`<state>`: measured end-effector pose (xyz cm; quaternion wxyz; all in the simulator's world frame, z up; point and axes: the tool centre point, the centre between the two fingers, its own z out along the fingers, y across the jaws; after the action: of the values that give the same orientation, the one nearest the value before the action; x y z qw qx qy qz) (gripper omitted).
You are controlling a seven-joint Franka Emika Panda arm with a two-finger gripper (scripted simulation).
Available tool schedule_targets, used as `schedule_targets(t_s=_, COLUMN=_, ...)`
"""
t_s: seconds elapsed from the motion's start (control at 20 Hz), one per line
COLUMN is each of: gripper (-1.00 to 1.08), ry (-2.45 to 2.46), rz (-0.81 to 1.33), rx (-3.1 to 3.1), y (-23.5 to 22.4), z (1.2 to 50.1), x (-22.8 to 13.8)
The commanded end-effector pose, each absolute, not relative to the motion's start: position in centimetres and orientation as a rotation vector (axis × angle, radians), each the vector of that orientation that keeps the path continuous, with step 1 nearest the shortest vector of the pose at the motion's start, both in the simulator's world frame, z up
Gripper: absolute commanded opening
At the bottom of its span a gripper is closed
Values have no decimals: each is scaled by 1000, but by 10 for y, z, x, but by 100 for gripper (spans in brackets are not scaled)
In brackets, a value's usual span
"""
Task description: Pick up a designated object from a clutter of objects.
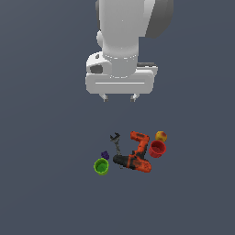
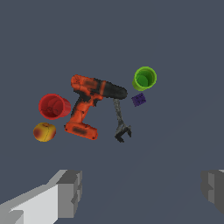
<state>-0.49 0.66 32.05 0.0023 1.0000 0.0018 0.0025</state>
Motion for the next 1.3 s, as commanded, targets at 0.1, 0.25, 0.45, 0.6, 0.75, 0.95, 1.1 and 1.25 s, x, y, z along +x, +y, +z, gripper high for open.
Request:
schedule_targets(t_s=0.1, gripper=100, ry=8, rz=8, rx=3135, y=5, z=321, x=-4)
schedule_targets(t_s=0.25, gripper=100, ry=18, rz=8, rx=3127, y=-1, z=320, x=-2)
schedule_targets(t_s=0.45, gripper=100, ry=30, rz=7, rx=3118, y=-8, z=320, x=1)
schedule_targets(t_s=0.6, gripper=100, ry=27, rz=7, rx=3119, y=-8, z=320, x=0)
schedule_targets(t_s=0.75, gripper=100, ry=32, rz=7, rx=3118, y=-7, z=319, x=1)
schedule_targets(t_s=0.95, gripper=100, ry=59, rz=7, rx=3114, y=0, z=312, x=6)
schedule_targets(t_s=1.1, gripper=100, ry=96, rz=6, rx=3110, y=9, z=301, x=13)
schedule_targets(t_s=1.25, gripper=100, ry=146, rz=5, rx=3104, y=22, z=287, x=22)
